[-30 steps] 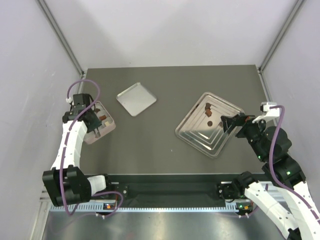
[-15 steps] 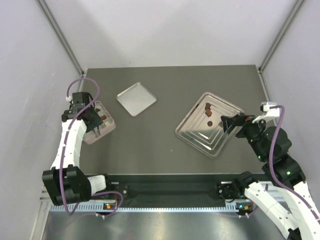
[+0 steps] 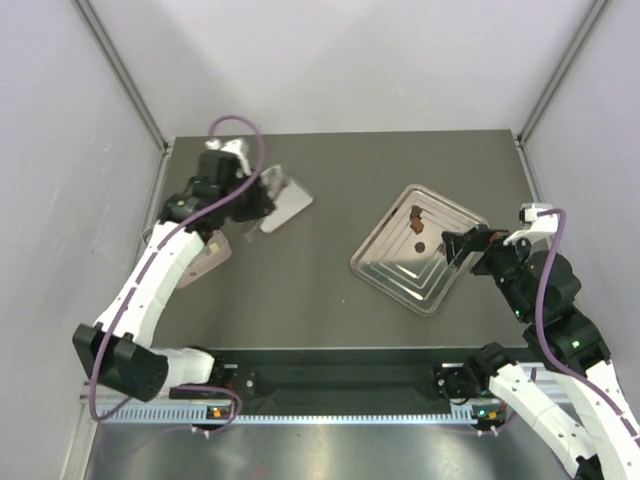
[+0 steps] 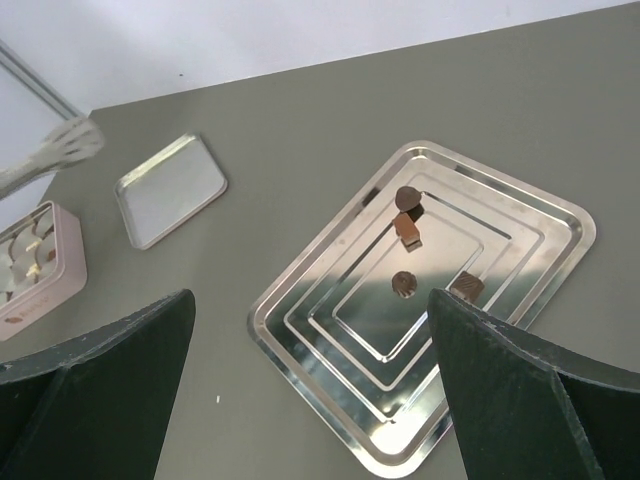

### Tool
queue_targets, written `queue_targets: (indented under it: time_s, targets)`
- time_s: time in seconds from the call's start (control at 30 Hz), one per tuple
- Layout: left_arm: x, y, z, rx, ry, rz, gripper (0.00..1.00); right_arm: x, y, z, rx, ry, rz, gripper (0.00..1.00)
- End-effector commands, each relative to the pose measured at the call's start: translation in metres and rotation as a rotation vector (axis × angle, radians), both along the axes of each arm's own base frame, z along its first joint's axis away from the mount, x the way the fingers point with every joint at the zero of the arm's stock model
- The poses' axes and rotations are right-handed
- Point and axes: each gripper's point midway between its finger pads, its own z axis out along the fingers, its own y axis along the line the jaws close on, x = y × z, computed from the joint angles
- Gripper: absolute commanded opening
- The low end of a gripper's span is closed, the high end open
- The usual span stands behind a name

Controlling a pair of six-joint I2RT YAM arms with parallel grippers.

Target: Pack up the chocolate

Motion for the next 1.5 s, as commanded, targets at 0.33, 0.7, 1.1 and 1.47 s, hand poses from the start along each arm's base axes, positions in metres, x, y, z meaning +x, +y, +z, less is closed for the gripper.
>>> queue_targets:
  time_s: [0.33,0.7,1.1,1.47]
  targets:
    - [0.006,-0.24,-0.027,-0.031,-0.13,-0.48,0.49,-0.003,-0.012,0.025,0.013,-0.032,-0.055,1.0]
    - [-0.023,-0.366,-0.082,0.054,-0.142,-0.737,0.51,-0.005,-0.02,0.031,-0.007,-0.048,-0.083,1.0]
    - [-0.032,-0.407,-0.112,0.034,-0.116,-0.797,0.52,-0.006,-0.025,0.029,-0.025,-0.056,-0.101,1.0]
    - [-0.045,-0.416,-0.13,0.053,-0.097,-0.831,0.55,-0.006,-0.029,0.026,-0.043,-0.056,-0.116,1.0]
